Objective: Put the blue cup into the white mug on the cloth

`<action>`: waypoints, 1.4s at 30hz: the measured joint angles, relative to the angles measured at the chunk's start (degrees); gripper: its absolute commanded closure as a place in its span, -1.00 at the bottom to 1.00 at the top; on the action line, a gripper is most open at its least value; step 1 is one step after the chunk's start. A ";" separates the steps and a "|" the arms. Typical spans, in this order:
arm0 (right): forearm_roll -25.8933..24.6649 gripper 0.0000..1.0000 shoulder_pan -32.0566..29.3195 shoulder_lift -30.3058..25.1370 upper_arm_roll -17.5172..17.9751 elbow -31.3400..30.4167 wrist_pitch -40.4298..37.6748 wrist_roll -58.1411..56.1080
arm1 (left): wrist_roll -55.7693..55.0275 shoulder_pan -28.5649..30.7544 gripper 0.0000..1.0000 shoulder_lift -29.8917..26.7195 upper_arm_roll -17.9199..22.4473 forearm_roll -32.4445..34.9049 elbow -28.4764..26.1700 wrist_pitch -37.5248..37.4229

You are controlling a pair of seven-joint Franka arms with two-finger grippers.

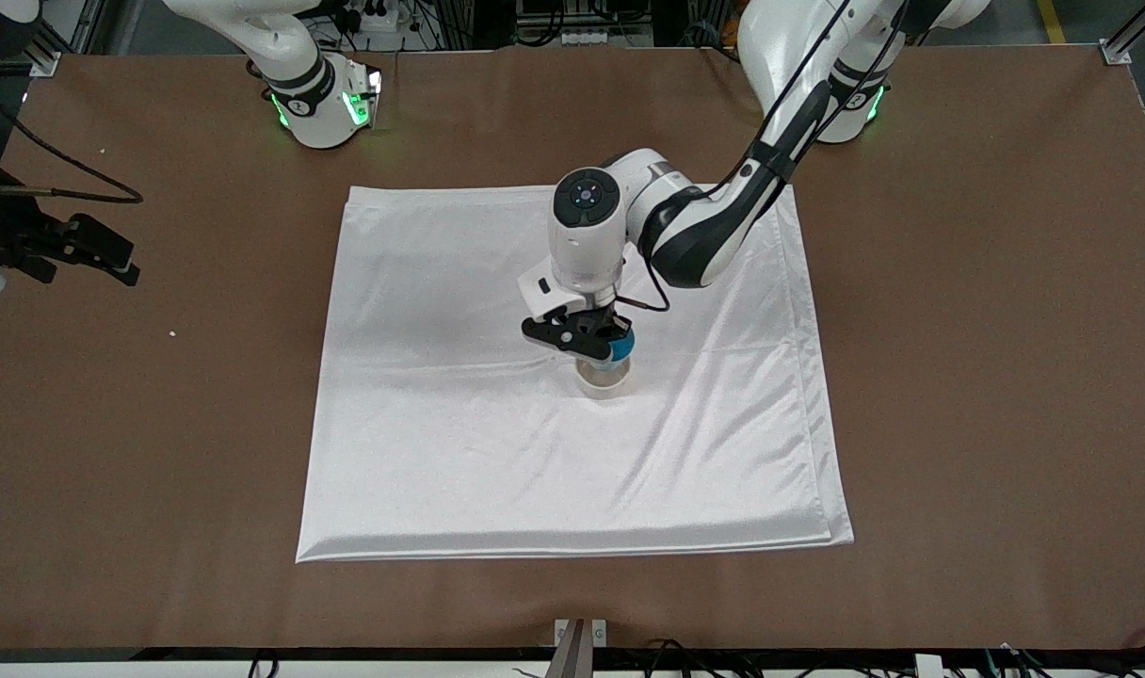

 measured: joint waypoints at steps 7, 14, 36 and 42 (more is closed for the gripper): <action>0.00 -1.00 0.05 0.00 -1.07 -0.13 0.00 -3.80 | 0.51 -0.44 1.00 0.70 0.74 0.11 0.09 1.29; 0.00 -1.00 0.39 -0.03 -1.12 -0.37 0.00 -4.24 | 0.57 -0.44 1.00 1.58 0.84 0.20 0.12 2.00; 0.00 -1.00 3.14 -0.46 -3.54 -1.23 -0.16 -6.34 | 0.61 -0.50 -1.00 2.59 0.88 0.25 0.25 2.44; 0.00 -1.00 3.14 -0.46 -3.87 -1.28 -0.19 -6.87 | 0.61 -0.51 -1.00 2.59 0.89 0.27 0.51 2.45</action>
